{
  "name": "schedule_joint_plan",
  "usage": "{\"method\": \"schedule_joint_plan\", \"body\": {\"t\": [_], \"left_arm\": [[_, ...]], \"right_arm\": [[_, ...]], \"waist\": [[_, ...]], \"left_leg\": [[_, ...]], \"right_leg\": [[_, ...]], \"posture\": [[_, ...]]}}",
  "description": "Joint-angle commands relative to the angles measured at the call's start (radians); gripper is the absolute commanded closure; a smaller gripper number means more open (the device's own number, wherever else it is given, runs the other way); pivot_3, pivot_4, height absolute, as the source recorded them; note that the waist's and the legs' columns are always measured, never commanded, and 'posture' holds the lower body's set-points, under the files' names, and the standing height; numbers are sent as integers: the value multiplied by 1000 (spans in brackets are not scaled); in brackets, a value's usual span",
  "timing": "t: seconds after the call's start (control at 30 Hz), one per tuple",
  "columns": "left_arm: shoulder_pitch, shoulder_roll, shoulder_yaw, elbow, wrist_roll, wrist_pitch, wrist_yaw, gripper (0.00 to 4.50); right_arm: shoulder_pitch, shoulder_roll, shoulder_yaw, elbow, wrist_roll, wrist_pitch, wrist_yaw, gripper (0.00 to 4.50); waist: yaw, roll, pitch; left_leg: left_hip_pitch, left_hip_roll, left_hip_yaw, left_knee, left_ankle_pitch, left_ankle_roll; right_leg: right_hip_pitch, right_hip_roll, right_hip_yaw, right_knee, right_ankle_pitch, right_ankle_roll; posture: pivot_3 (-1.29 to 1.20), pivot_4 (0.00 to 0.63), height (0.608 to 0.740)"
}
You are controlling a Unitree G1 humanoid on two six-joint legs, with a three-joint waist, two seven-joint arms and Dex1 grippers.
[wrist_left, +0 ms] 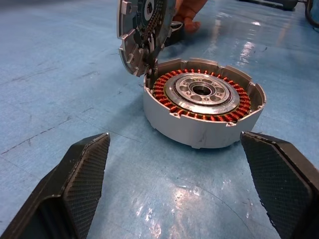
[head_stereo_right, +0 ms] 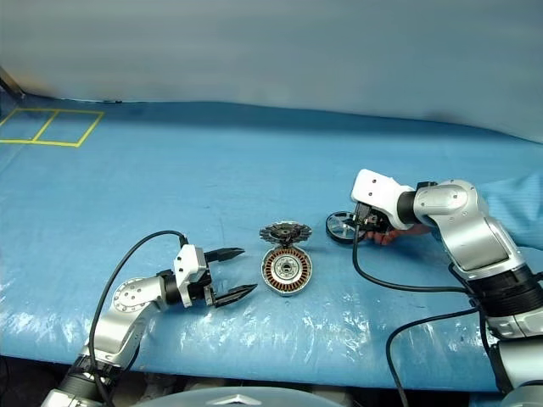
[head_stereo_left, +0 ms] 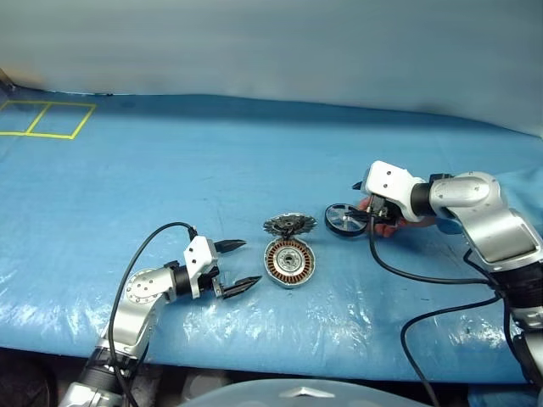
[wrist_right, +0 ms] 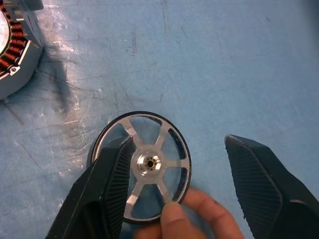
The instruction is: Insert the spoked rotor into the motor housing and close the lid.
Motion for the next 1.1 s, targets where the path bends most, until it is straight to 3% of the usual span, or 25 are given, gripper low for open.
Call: {"method": "schedule_joint_plan", "body": {"t": [0.03,0.7,0.93,1.1], "left_arm": [[0,6,10,-36,-4,-16,-1,0],[-36,9,13,-31,-20,0,-20,0],[-31,8,10,-33,-18,1,-19,0],[-7,6,2,-51,-20,4,-19,0]], "right_arm": [[7,-3,-37,-47,10,2,12,1404],[65,32,-123,-135,120,93,15,1404],[110,-10,-111,-185,105,89,23,1404],[220,-63,-157,-300,133,117,32,1404]], "waist": [[0,0,0],[1,0,0],[1,0,0],[5,0,0]], "left_leg": [[0,0,0,0,0,0],[0,0,0,1,0,0],[0,0,0,1,0,0],[0,0,0,1,0,0]], "right_leg": [[0,0,0,0,0,0],[0,0,0,0,1,1],[0,0,0,0,1,1],[0,0,0,0,1,1]], "posture": [[0,150,740],[0,150,740],[0,150,740],[0,150,740]]}}
